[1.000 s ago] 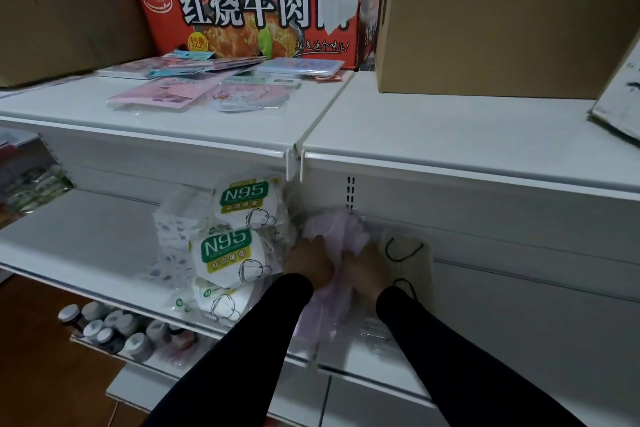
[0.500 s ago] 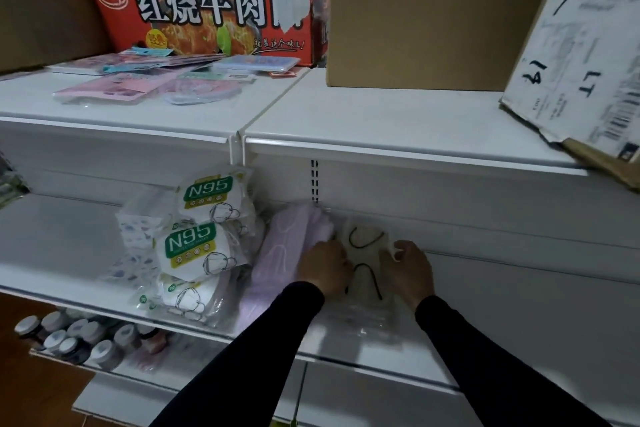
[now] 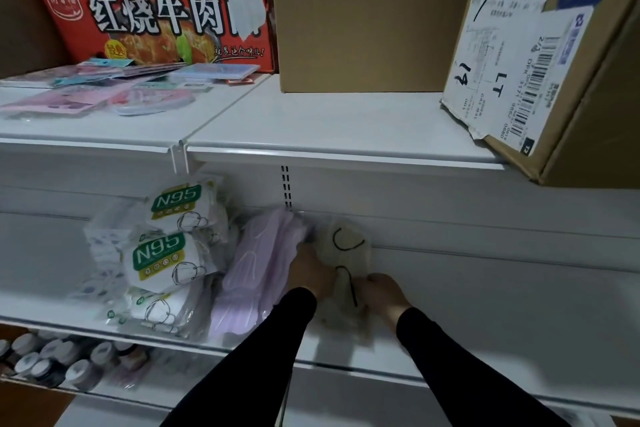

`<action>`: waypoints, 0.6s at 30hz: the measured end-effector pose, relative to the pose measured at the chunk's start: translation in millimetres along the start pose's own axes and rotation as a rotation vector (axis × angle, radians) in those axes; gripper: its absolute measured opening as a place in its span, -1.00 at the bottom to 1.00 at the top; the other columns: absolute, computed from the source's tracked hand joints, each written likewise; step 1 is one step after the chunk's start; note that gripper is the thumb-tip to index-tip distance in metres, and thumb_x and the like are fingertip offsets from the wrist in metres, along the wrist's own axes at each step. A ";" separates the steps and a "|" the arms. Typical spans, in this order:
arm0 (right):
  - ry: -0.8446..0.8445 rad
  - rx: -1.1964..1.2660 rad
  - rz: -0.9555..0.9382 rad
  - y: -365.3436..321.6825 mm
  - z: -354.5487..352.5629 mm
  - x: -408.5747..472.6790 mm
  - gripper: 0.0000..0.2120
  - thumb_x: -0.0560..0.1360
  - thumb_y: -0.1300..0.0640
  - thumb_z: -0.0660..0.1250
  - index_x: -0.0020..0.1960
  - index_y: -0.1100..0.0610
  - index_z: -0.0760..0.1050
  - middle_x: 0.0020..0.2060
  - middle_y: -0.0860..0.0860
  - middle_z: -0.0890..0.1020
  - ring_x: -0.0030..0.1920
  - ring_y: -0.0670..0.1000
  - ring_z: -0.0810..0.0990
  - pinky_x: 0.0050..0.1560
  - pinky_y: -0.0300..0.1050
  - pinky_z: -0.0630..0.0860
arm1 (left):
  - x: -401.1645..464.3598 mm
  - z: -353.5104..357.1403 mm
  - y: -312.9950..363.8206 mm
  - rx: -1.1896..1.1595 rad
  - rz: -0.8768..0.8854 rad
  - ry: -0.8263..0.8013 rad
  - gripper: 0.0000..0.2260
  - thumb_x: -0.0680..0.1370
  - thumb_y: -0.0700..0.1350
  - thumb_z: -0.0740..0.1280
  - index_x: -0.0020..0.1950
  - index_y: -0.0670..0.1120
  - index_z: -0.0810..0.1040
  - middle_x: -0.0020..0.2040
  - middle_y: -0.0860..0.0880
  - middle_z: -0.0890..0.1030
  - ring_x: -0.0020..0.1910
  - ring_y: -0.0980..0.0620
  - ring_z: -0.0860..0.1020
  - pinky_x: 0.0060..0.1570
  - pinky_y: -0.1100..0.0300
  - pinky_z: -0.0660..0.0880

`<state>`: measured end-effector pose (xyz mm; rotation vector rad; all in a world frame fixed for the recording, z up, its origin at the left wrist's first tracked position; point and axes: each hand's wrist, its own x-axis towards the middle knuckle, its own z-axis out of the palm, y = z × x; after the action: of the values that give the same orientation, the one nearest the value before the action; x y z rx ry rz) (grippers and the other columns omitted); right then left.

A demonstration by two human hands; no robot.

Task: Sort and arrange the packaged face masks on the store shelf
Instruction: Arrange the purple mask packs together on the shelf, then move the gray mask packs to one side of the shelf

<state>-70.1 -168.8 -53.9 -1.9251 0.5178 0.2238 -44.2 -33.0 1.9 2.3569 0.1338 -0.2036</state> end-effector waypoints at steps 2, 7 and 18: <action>0.001 0.013 0.014 2.1 1.1 2.0 -0.75 0.43 0.04 0.30 -0.24 0.24 0.51 -0.22 0.24 0.64 -0.20 0.16 0.62 -0.22 -0.09 0.41 | 0.5 -3.2 0.0 -0.099 -0.023 -0.044 -0.79 0.37 -0.16 0.45 -0.10 -0.17 0.48 0.00 -0.18 0.61 0.06 -0.16 0.60 -0.02 0.06 0.55; 0.014 0.030 0.016 -1.9 5.4 1.0 -0.71 0.47 0.08 0.24 -0.13 0.33 0.56 -0.07 0.26 0.65 -0.06 0.20 0.62 -0.13 -0.02 0.47 | 5.5 5.3 -7.7 -0.212 0.059 -0.172 -0.62 0.25 0.02 0.38 0.01 -0.10 0.57 -0.05 -0.04 0.64 -0.04 -0.06 0.62 0.04 0.00 0.61; 0.266 0.444 0.020 16.8 -51.8 -17.0 -0.79 0.61 0.07 0.18 0.12 0.12 0.53 0.09 0.10 0.58 0.08 0.10 0.55 0.22 0.01 0.46 | -10.8 14.3 33.8 0.034 0.406 -0.237 -0.69 0.49 -0.08 0.31 0.17 -0.15 0.36 0.05 -0.09 0.56 0.05 -0.11 0.53 -0.11 0.17 0.37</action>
<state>-97.1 -217.3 -40.3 -1.5204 0.6984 -0.1305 -51.0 -67.5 17.0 2.3153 -0.4615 -0.2840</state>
